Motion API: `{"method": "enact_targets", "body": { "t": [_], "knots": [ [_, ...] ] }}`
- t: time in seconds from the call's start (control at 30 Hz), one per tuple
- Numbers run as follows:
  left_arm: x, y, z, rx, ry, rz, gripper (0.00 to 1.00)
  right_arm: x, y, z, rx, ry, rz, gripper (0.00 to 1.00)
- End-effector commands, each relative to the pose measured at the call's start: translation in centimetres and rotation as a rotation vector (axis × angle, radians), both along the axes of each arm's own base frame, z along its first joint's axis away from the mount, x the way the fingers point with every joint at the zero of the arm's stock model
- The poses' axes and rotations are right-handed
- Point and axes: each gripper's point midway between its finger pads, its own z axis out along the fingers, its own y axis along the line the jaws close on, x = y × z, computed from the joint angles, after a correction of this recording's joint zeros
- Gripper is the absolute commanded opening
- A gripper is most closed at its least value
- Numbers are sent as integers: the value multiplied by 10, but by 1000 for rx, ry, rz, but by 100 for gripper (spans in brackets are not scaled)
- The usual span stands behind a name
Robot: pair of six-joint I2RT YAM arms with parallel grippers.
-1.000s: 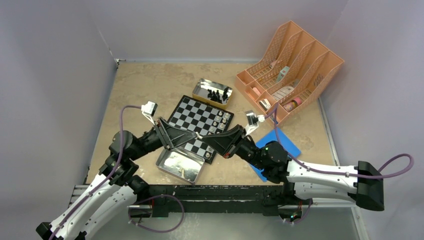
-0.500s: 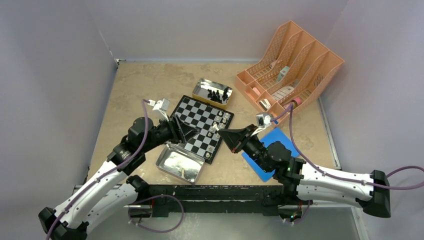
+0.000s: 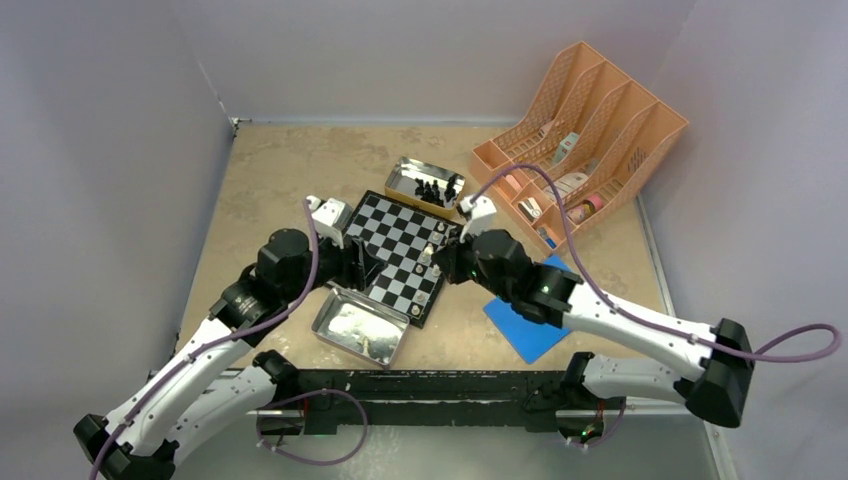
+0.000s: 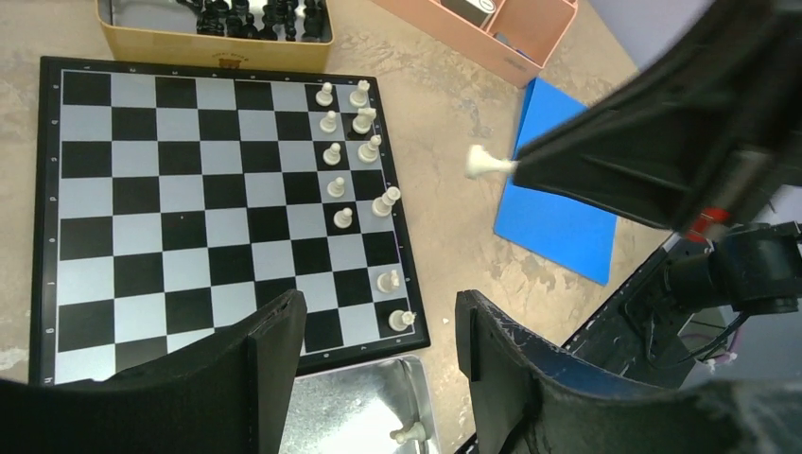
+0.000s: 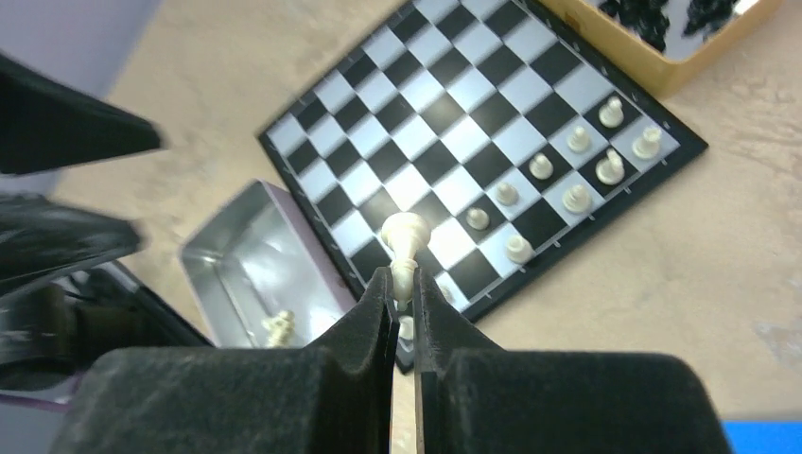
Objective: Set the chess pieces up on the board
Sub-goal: Adjust the chess piece.
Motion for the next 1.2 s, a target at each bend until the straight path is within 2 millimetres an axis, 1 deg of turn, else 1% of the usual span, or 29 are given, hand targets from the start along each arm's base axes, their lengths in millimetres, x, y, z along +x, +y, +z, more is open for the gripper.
{"method": "enact_targets", "body": {
  "t": [0.0, 0.17, 0.23, 0.3, 0.4, 0.47, 0.53, 0.63, 0.7, 0.87, 0.93, 1.0, 1.17],
  "knots": [
    [-4, 4, 17, 12, -84, -27, 59, 2, -3, -34, -186, 145, 95, 0],
    [-13, 16, 29, 20, -115, -16, 59, 5, 2, -64, -326, 251, 149, 0],
    [-17, 22, 33, 21, -134, -3, 59, 7, 4, -73, -364, 275, 155, 0],
    [-19, 30, 35, 27, -153, 21, 59, 7, 8, -79, -386, 297, 172, 0],
    [-22, 44, 35, 36, -174, 71, 59, 10, 14, -81, -408, 316, 187, 0],
    [-24, 49, 36, 28, -191, 91, 59, 10, 15, -88, -439, 333, 193, 0],
    [-27, 51, 40, 10, -211, 92, 59, 10, 13, -100, -487, 362, 197, 0],
    [-27, 56, 44, 0, -233, 112, 59, 12, 12, -109, -518, 380, 192, 0],
    [-27, 57, 42, 5, -232, 120, 60, 18, 7, -115, -558, 379, 159, 0],
    [-26, 56, 39, 17, -228, 113, 60, 20, 5, -126, -604, 403, 145, 0],
    [-25, 56, 38, 24, -223, 113, 60, 25, 4, -131, -628, 399, 126, 0],
    [-25, 57, 38, 26, -222, 113, 60, 27, 5, -135, -641, 402, 129, 0],
    [-26, 58, 39, 24, -227, 119, 60, 29, 6, -141, -656, 405, 128, 1]
  ]
}}
